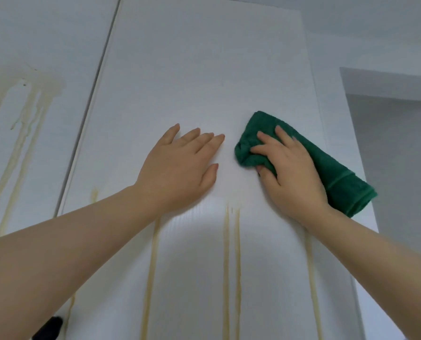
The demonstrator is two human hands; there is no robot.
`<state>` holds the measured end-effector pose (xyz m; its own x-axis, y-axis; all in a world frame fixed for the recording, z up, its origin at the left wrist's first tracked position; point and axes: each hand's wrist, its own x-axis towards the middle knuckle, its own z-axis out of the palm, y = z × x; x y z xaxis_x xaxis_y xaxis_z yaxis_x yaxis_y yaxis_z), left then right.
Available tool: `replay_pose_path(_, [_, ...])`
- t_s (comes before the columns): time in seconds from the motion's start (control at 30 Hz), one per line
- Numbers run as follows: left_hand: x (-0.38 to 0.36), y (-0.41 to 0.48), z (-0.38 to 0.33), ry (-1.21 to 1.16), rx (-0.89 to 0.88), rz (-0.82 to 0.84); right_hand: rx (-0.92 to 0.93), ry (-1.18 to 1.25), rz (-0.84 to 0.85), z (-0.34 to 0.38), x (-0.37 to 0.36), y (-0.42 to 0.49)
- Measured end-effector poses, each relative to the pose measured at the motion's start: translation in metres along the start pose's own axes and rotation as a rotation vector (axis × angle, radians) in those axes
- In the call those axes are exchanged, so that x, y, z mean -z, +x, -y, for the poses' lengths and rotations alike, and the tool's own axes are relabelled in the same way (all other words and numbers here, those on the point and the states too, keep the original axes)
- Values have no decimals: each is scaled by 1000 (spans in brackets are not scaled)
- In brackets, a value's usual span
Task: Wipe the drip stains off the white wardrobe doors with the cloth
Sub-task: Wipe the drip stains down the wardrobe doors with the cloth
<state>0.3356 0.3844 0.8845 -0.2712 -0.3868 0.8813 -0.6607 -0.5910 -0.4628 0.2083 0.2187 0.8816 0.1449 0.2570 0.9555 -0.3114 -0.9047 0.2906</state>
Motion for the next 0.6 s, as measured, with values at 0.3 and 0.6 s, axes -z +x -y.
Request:
replay_pose_path(0.3, [8, -12, -17, -12, 103, 168, -172, -41, -61, -13, 10, -2])
replay_pose_path(0.6, [16, -35, -25, 142, 50, 468, -243, -15, -91, -21, 14, -19])
